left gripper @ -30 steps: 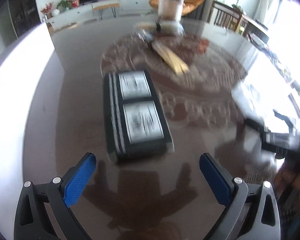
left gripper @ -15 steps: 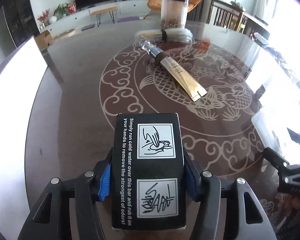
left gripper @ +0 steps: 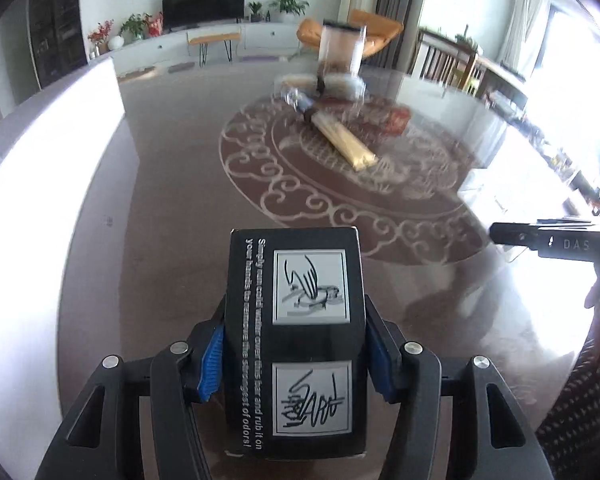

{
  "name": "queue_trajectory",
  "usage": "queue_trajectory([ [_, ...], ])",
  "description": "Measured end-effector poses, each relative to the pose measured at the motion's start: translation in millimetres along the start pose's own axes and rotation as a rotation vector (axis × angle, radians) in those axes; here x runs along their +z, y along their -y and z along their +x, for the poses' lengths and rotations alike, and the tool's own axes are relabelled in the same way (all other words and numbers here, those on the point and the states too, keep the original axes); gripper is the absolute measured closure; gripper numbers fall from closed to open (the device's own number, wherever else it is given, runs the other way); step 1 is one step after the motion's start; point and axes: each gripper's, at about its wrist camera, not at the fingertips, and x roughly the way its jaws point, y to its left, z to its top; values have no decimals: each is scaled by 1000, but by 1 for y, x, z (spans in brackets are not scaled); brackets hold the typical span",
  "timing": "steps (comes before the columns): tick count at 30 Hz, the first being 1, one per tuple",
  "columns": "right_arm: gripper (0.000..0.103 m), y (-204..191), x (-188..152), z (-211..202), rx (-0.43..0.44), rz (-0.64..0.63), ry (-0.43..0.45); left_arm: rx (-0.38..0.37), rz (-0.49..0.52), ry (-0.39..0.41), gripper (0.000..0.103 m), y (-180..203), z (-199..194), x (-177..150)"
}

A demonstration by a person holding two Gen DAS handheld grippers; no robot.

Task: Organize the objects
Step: 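Carry the case and soap box over the cardboard box and open both grippers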

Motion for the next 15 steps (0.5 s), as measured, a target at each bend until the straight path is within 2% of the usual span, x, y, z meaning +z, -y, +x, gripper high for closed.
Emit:
queue_trajectory([
  [4, 42, -24, -3, -31, 80, 3, 72, -48, -65, 69, 45, -14, -43, 3],
  [9, 42, -105, 5, -91, 221, -101, 207, -50, -135, 207, 45, -53, -116, 15],
  [12, 42, -170, 15, -124, 324, -194, 278, 36, -187, 317, 45, -101, -172, 17],
  [15, 42, -235, 19, -150, 438, -282, 326, 135, -253, 355, 45, -152, -203, 11],
])
